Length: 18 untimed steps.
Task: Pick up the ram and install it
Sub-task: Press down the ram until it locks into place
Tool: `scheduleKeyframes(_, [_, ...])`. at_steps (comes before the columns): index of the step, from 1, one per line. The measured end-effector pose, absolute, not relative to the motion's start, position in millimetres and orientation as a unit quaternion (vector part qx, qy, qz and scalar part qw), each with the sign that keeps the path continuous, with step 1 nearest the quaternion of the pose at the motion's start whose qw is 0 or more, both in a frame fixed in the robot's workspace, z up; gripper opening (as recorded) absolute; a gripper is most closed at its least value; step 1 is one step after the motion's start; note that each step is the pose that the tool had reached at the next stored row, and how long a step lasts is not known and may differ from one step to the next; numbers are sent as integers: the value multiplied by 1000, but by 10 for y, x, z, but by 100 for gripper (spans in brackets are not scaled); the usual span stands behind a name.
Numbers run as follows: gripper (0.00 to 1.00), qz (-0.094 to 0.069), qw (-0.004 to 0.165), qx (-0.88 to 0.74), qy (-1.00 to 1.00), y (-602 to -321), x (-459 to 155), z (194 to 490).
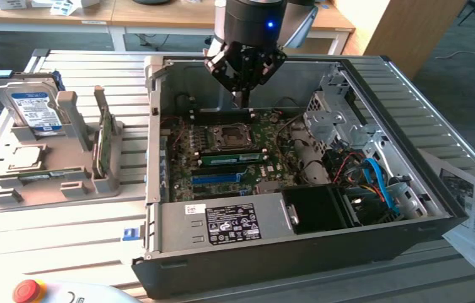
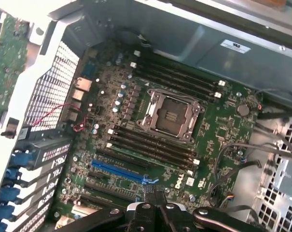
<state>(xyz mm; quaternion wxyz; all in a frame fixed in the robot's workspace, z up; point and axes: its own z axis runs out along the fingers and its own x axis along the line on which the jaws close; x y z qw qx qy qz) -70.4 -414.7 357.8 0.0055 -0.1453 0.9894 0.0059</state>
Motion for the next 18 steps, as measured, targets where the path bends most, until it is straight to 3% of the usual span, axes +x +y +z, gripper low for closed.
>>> scheduleKeyframes(18, [11, 5, 6, -38, 999, -4147, -704, 3578])
